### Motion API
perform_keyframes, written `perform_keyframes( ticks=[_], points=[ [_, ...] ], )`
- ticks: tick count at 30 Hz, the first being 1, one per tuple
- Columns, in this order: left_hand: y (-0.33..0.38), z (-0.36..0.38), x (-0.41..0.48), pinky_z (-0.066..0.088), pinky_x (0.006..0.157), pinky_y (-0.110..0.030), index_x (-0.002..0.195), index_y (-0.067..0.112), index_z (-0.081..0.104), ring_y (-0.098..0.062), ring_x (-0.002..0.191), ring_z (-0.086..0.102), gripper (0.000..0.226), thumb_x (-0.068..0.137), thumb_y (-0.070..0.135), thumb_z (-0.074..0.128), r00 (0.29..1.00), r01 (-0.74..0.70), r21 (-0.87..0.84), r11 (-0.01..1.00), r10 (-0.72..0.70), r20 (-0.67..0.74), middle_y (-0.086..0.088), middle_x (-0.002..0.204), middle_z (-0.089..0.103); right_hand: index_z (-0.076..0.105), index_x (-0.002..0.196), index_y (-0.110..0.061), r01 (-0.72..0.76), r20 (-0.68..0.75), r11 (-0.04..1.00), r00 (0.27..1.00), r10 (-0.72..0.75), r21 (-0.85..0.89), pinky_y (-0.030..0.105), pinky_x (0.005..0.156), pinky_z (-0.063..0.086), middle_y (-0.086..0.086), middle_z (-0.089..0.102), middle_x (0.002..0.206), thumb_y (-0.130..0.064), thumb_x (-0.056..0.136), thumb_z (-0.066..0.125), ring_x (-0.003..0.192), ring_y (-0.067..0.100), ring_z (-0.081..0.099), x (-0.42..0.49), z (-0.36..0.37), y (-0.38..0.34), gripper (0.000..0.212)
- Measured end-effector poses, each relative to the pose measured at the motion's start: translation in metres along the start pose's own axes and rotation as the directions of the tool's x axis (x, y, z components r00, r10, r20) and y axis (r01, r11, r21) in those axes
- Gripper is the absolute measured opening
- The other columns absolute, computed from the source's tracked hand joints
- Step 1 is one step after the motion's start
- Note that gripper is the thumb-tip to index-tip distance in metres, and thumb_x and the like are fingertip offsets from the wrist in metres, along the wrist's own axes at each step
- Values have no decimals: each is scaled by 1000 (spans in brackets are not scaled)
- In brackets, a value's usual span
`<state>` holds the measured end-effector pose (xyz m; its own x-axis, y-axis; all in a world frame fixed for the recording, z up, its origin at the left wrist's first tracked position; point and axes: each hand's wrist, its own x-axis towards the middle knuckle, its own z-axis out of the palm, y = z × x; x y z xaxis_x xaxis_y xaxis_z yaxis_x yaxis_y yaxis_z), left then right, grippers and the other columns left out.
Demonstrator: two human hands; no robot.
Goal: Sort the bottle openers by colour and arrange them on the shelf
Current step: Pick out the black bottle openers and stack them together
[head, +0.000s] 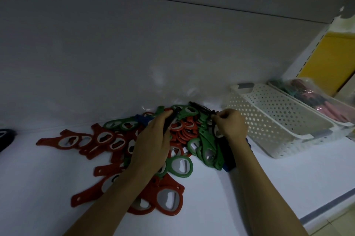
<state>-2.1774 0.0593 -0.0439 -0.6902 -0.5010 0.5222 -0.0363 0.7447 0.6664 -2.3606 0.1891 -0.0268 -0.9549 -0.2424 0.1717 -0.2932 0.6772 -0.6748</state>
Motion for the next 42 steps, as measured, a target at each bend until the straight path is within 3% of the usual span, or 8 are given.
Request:
perform_keyframes(
  ticks=[3, 7, 13, 17, 20, 23, 27, 42],
  points=[
    [0, -2, 2, 36, 74, 3, 117, 15, 58, 10, 83, 53, 25, 93, 8, 50, 998, -28, -54, 998, 26, -50, 21, 94, 54, 64, 73, -16, 84, -107, 937, 993, -50, 339, 36, 70, 52, -6, 62, 62, -25, 83, 70, 65, 16, 61, -5, 2, -8, 15],
    [-1, -2, 4, 53, 69, -24, 99, 26, 57, -4, 77, 62, 13, 97, 24, 45, 995, 63, -183, 981, -76, -61, 8, 86, 64, 63, 83, -12, 222, -196, 722, 973, -122, 656, 26, 60, 52, -3, 66, 69, -14, 87, 67, 66, 12, 63, -21, 3, -32, 5],
    [3, -7, 2, 51, 63, -15, 95, 41, 53, 0, 77, 63, 27, 85, 64, 44, 996, 59, -295, 954, -77, -49, 12, 83, 65, 63, 79, -12, 35, 268, 554, 849, -456, 832, 18, 48, 46, -6, 66, 61, -3, 84, 67, 51, 5, 58, -54, 17, -62, 11],
    [-6, -5, 2, 45, 63, -8, 112, 23, 57, 9, 79, 59, 37, 84, 47, 56, 992, 103, -213, 972, -118, -56, 19, 87, 60, 71, 80, -13, -134, 390, 487, 790, -473, 863, 20, 53, 51, 0, 70, 69, -13, 84, 66, 60, 12, 64, -58, 22, -69, 6],
    [-12, -4, 2, 44, 60, -8, 109, 23, 61, 8, 74, 58, 21, 90, 32, 59, 986, 116, -179, 977, -135, -99, 19, 81, 60, 71, 88, -12, 13, 183, 649, 955, -233, 761, 30, 65, 54, 4, 73, 81, -17, 92, 59, 77, 17, 69, -39, 20, -58, 14],
    [-11, -2, 2, 44, 58, -9, 102, 25, 58, 5, 74, 59, 11, 91, 26, 57, 980, 125, -214, 969, -154, -123, 18, 80, 59, 66, 106, -11, 220, -149, 963, 969, -197, 158, 36, 76, 52, 11, 70, 99, -17, 92, 51, 90, 27, 64, -16, 14, -30, 21],
    [-10, -3, 3, 42, 55, -15, 94, 26, 51, -1, 67, 56, 7, 96, 23, 45, 958, 181, -339, 923, -244, -153, 9, 80, 58, 61, 118, -9, 212, 101, 898, 977, -187, -385, 38, 86, 45, 16, 62, 115, -19, 89, 49, 107, 35, 54, -1, 14, -3, 32],
    [-5, -3, 2, 51, 62, -10, 101, 33, 47, 10, 76, 63, 11, 96, 24, 47, 966, 100, -440, 892, -193, -172, 16, 92, 60, 66, 107, -19, 65, 95, 988, 994, -52, -139, 38, 91, 48, 9, 67, 110, -23, 83, 64, 105, 30, 60, 5, 12, 2, 24]
  ],
)
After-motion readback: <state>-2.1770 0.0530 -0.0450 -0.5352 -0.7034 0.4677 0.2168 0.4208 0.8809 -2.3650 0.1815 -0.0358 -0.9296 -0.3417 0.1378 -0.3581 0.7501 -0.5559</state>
